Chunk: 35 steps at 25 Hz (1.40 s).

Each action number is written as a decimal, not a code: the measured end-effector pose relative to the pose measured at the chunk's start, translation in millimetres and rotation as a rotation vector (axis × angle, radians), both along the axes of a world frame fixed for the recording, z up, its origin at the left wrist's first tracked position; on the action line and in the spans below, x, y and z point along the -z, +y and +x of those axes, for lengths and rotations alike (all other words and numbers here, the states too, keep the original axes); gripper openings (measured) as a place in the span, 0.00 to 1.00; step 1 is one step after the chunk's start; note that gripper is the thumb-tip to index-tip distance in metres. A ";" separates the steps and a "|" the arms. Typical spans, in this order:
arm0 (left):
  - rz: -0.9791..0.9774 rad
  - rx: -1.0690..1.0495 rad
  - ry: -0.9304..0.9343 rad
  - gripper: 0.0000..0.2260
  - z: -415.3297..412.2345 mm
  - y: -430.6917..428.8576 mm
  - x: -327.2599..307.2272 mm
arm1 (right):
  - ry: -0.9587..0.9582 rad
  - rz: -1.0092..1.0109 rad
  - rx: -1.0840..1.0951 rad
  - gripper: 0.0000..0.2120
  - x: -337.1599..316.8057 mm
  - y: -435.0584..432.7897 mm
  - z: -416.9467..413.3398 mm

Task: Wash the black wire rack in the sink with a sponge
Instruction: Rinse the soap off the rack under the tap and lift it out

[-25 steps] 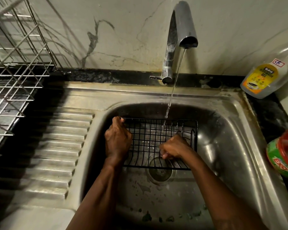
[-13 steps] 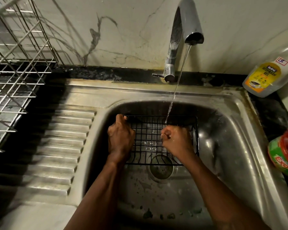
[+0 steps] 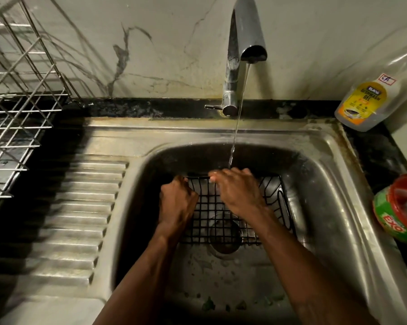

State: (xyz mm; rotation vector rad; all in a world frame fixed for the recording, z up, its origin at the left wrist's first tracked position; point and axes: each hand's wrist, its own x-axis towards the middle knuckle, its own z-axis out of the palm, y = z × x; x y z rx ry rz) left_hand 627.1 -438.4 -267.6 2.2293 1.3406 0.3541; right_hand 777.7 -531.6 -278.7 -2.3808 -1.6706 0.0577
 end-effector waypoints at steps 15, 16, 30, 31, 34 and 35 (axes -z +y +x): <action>0.174 0.543 0.172 0.12 18.6 9.7 -3.2 | 0.113 -0.020 -0.044 0.14 -12.8 -18.2 29.3; 0.117 0.503 0.162 0.11 17.7 9.6 -2.3 | 0.140 0.001 0.062 0.15 -14.1 -26.4 38.1; 0.045 0.495 0.058 0.19 25.8 5.2 6.1 | 0.239 -0.074 -0.015 0.21 -17.9 -16.8 9.7; 0.055 0.459 0.032 0.18 25.0 5.1 8.3 | 0.231 -0.105 0.013 0.19 -18.4 -25.9 18.6; 0.103 0.389 -0.015 0.13 25.1 3.7 9.3 | 0.152 -0.137 0.103 0.16 -22.6 -44.8 32.3; 0.114 0.368 -0.009 0.15 26.8 3.4 6.5 | 0.130 -0.116 0.104 0.16 -23.5 -42.5 30.6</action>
